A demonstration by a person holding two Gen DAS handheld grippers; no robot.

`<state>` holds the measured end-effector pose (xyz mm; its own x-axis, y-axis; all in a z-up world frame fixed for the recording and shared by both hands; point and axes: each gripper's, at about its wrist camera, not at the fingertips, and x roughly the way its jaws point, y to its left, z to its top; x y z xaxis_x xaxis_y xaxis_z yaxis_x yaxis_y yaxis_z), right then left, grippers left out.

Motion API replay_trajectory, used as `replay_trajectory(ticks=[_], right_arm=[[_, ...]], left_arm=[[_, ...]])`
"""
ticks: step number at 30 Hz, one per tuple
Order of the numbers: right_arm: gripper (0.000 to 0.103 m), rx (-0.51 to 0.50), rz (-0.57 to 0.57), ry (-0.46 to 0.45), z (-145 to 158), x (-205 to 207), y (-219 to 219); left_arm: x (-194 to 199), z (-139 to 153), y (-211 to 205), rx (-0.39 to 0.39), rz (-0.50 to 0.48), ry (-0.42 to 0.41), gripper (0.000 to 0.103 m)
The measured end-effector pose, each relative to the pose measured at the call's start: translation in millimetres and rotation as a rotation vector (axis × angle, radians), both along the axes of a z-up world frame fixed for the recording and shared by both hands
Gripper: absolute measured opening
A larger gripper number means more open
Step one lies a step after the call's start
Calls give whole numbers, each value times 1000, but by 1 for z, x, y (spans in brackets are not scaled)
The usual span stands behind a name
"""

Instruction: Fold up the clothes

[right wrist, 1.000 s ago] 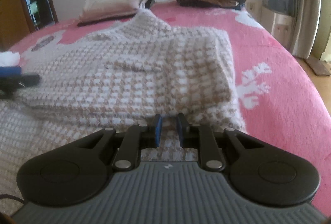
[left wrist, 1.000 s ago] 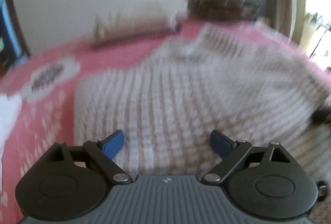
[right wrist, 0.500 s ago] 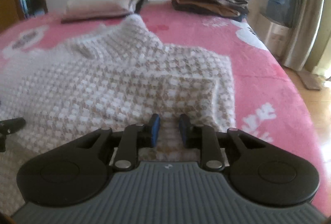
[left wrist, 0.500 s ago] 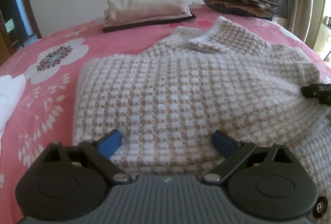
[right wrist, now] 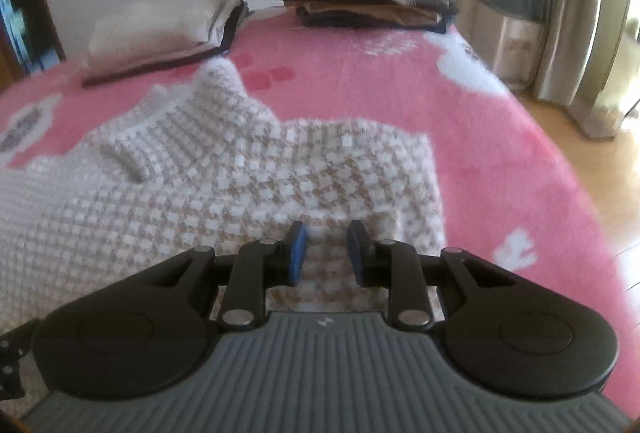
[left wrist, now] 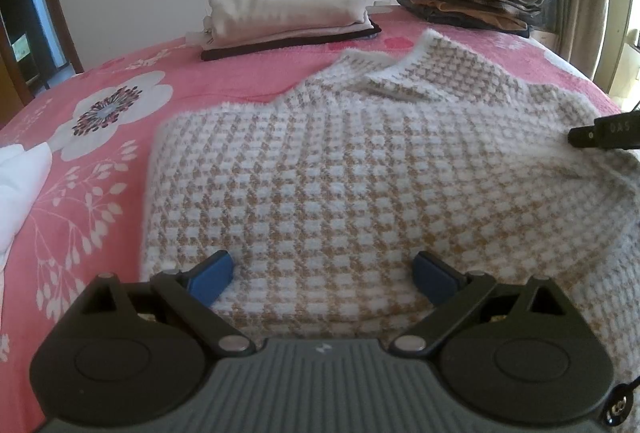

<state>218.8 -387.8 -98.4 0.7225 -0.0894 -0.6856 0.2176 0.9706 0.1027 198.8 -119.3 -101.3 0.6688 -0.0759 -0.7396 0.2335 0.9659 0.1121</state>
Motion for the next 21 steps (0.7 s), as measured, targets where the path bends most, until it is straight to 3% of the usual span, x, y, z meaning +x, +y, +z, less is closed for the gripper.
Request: replay_trajectory(ticks=[17,21], right_arm=[[29,-31,34,37,0,5,6],[30,-82,49,46,-3,7,15]], left_arm=[[0,0,0,5,8,-2,99],[-2,-1,0,1,12,-14,99]])
